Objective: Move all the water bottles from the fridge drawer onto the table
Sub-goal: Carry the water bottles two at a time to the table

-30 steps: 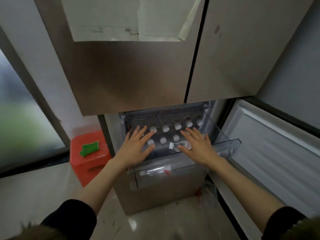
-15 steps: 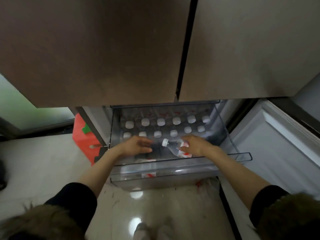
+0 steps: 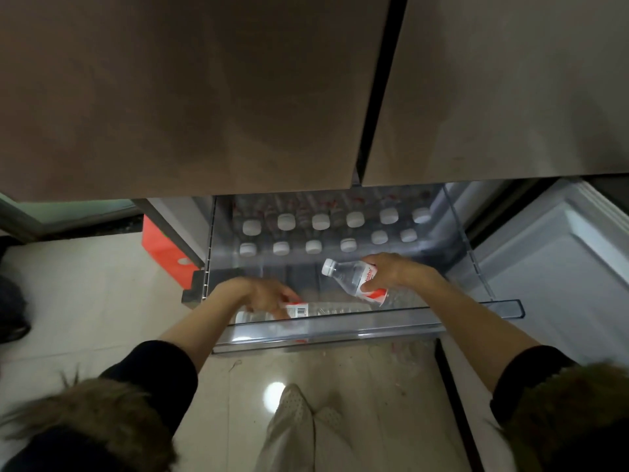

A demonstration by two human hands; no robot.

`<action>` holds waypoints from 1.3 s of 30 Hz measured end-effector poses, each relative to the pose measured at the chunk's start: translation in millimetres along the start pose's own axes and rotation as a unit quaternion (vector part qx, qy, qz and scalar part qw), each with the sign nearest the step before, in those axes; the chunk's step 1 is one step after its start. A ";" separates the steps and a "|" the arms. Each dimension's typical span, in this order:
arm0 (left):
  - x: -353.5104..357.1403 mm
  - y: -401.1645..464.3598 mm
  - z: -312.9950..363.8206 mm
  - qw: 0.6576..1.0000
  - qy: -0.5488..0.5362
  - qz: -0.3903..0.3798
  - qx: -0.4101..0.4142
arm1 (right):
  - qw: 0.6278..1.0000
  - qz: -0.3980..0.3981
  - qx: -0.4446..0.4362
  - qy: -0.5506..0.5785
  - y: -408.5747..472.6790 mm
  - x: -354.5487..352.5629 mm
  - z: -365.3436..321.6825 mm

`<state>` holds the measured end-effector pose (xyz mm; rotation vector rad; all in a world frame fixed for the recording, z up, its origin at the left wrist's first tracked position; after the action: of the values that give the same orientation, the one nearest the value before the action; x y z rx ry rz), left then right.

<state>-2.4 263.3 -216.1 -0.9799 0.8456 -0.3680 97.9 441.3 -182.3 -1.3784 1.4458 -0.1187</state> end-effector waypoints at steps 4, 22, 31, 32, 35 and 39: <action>-0.7 3.6 -2.1 1.000 -0.016 -0.012 -0.006 | 1.000 -0.024 0.007 -0.012 8.3 4.0 4.1; -18.2 -0.7 -25.4 0.995 0.061 0.046 -0.069 | 0.998 -0.055 0.029 0.026 12.5 2.5 8.4; -26.5 -20.1 -20.0 0.983 -0.144 0.083 -0.073 | 0.996 -0.069 0.035 0.036 13.7 3.2 10.7; -31.5 -24.6 -18.1 0.979 -0.169 0.096 -0.064 | 0.996 -0.071 0.034 0.031 13.9 1.1 9.9; -52.6 -41.5 -11.8 0.963 -0.218 0.158 -0.018 | 0.998 -0.058 0.018 0.008 9.0 -8.6 4.2; -78.3 -70.7 6.3 0.934 -0.246 0.256 0.035 | 1.000 -0.014 -0.012 0.009 -5.0 -17.7 -5.4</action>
<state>-41.0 278.1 -118.9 -0.7039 0.5890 0.2884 92.8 450.0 -166.0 -1.4208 1.4460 -0.1326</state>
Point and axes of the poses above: each hand's wrist, its own y-axis towards the middle knuckle, its own x-axis out of the palm, z = x × y, the point moved 8 cm from there along y, towards the middle knuckle, and after that the axes turned 12 degrees about y, right-handed, at the moved point
